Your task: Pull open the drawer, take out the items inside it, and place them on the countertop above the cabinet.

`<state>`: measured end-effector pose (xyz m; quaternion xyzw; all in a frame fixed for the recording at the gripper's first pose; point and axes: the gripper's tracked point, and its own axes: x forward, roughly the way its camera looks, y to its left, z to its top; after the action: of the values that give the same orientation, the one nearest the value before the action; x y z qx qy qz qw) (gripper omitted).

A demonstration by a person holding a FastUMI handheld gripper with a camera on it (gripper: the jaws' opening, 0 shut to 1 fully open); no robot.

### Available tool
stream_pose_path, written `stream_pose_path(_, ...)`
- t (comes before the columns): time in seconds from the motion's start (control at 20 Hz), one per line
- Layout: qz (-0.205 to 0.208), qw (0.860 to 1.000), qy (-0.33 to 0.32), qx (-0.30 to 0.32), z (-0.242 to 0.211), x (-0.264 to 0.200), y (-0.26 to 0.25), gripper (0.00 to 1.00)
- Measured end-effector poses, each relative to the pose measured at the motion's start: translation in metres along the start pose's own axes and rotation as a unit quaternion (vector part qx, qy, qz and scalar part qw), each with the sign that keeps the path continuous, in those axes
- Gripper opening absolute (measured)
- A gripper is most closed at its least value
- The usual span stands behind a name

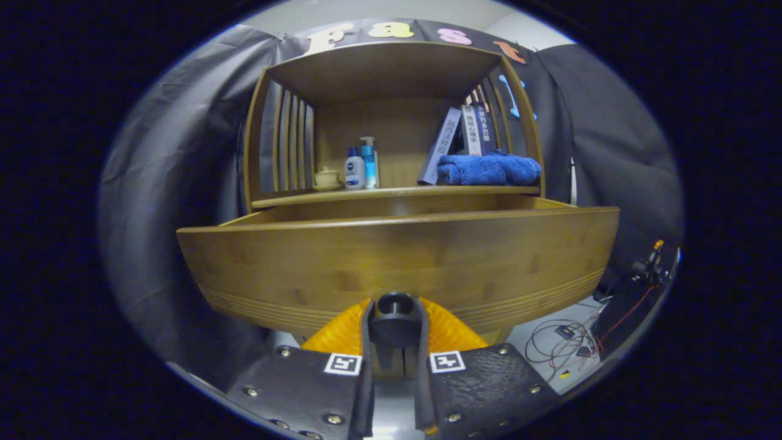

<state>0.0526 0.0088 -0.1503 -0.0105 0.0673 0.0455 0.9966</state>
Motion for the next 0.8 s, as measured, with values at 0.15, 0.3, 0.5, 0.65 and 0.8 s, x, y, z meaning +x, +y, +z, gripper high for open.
stream_pose_path(0.15, -0.005, 1.0, 0.004, 0.005, 0.001, 0.0, -0.001, 0.26)
stream_pose_path(0.3, -0.008, 1.0, 0.019, 0.009, 0.0, 0.0, -0.002, 0.27)
stream_pose_path(0.5, 0.004, 1.0, 0.005, 0.018, 0.025, -0.023, 0.002, 0.51)
stream_pose_path(0.65, -0.019, 1.0, -0.005, -0.022, 0.058, -0.034, -0.012, 0.75)
stream_pose_path(0.8, -0.022, 0.999, -0.004, -0.034, 0.092, -0.04, -0.012, 0.99)
